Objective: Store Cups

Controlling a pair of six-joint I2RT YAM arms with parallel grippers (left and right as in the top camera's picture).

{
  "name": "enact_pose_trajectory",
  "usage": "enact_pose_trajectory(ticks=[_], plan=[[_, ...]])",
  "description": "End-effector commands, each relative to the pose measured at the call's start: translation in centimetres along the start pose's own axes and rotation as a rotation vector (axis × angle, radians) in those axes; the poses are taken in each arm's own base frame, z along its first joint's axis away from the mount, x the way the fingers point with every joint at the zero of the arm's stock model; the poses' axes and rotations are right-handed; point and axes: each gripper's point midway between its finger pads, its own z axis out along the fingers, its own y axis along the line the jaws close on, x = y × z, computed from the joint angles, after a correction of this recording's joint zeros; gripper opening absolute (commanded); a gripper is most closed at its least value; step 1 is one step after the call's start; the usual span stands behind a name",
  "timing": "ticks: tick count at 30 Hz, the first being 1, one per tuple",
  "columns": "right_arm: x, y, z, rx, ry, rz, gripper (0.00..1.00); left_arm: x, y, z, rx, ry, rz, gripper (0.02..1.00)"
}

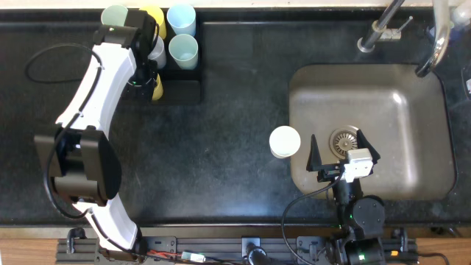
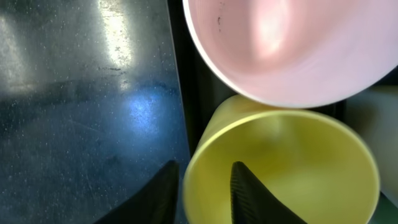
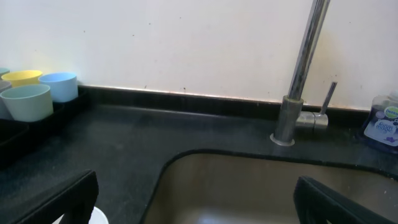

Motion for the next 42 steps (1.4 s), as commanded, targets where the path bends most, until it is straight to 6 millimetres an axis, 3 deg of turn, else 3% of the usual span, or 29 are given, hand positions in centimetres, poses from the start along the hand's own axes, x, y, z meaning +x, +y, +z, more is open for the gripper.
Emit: enact_pose_trajectory(ticks=[1,4,7,10,12,13,14,15,16,17,20,25,31,37,42], plan=[[0.3,-0.2,0.0,0.01,0.0,-0.003,0.998,-0.3,0.5,-2.9,0.056,0.006,-0.005,0.57],[0.3,-0.2,0.0,0.01,0.0,-0.003,0.996,-0.9,0.9,-6.3,0.135,-0.01,-0.007,0.715],[0.3,-0.2,0.0,0.01,0.0,-0.003,0.996,-2.6,1.5,-10.8,0.263,-0.077,0.035,0.982],[0.3,-0.2,0.0,0.01,0.0,-0.003,0.998,-5.4,1.6,-16.4,0.446,-0.225,0.137,1.0],[0.3,-0.2,0.0,0.01,0.0,-0.003,0.996,-6.8,0.0,-21.3,0.642,-0.387,0.355,1.0],[0.3,-0.2,0.0,0.01,0.0,-0.003,0.996,-6.0,-1.9,-26.0,0.853,-0.545,0.638,1.0],[0.3,-0.2,0.0,0.01,0.0,-0.003,0.998,-4.7,-2.6,-28.7,0.987,-0.655,0.82,1.0],[0.3,-0.2,0.0,0.01,0.0,-0.003,0.998,-3.6,-2.5,-30.9,1.094,-0.769,0.955,1.0],[0.3,-0.2,0.0,0.01,0.0,-0.003,0.998,-2.4,-0.9,-33.7,1.245,-0.96,1.043,1.0],[0.3,-0.2,0.0,0.01,0.0,-0.003,0.998,-2.4,0.2,-34.5,1.29,-1.043,1.039,1.0],[0.3,-0.2,0.0,0.01,0.0,-0.003,0.998,-2.5,3.8,-33.5,1.351,-1.171,0.997,1.0],[0.3,-0.2,0.0,0.01,0.0,-0.003,0.996,-1.3,9.0,-27.3,1.379,-1.194,1.01,0.998],[0.3,-0.2,0.0,0.01,0.0,-0.003,0.998,0.8,13.4,-22.4,1.49,-1.226,1.022,1.0],[0.3,-0.2,0.0,0.01,0.0,-0.003,0.998,2.1,14.8,-17.3,1.518,-1.228,1.038,1.0],[0.3,-0.2,0.0,0.01,0.0,-0.003,0.998,4.2,14.2,-11.7,1.447,-1.052,1.181,1.0]])
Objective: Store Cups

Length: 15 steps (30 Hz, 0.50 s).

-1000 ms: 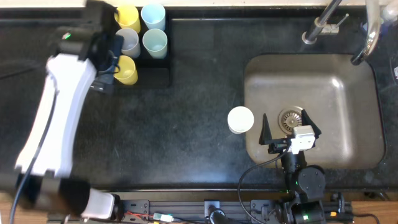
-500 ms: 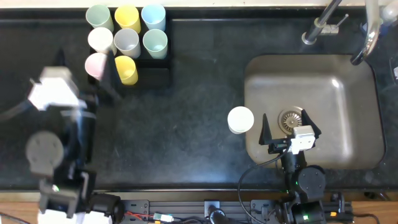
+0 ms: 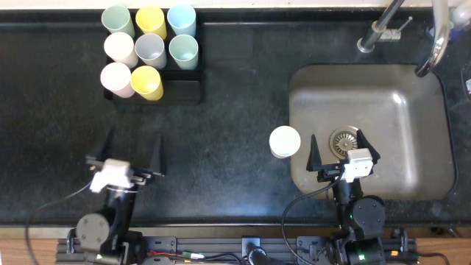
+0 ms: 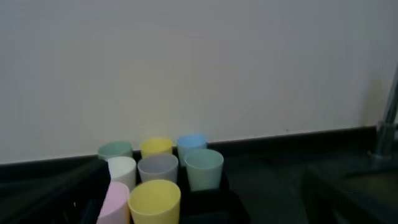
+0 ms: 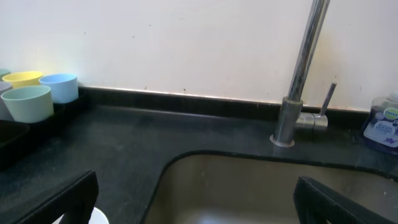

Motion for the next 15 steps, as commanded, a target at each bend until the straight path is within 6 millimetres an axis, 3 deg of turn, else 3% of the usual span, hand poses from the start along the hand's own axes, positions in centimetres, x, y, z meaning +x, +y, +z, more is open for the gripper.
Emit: enact_pose_trajectory(ticks=[1,3,15], plan=[[0.4,-0.2,0.0,0.01,0.002,-0.003,0.998,5.3,-1.2,-0.5,0.069,0.187,-0.002,1.0],[0.4,-0.2,0.0,0.01,0.002,-0.003,0.996,7.6,-1.2,-1.1,0.07,0.282,-0.013,0.998],[0.4,-0.2,0.0,0.01,0.002,-0.003,0.998,7.6,-1.1,-1.1,0.066,0.282,-0.012,1.0]])
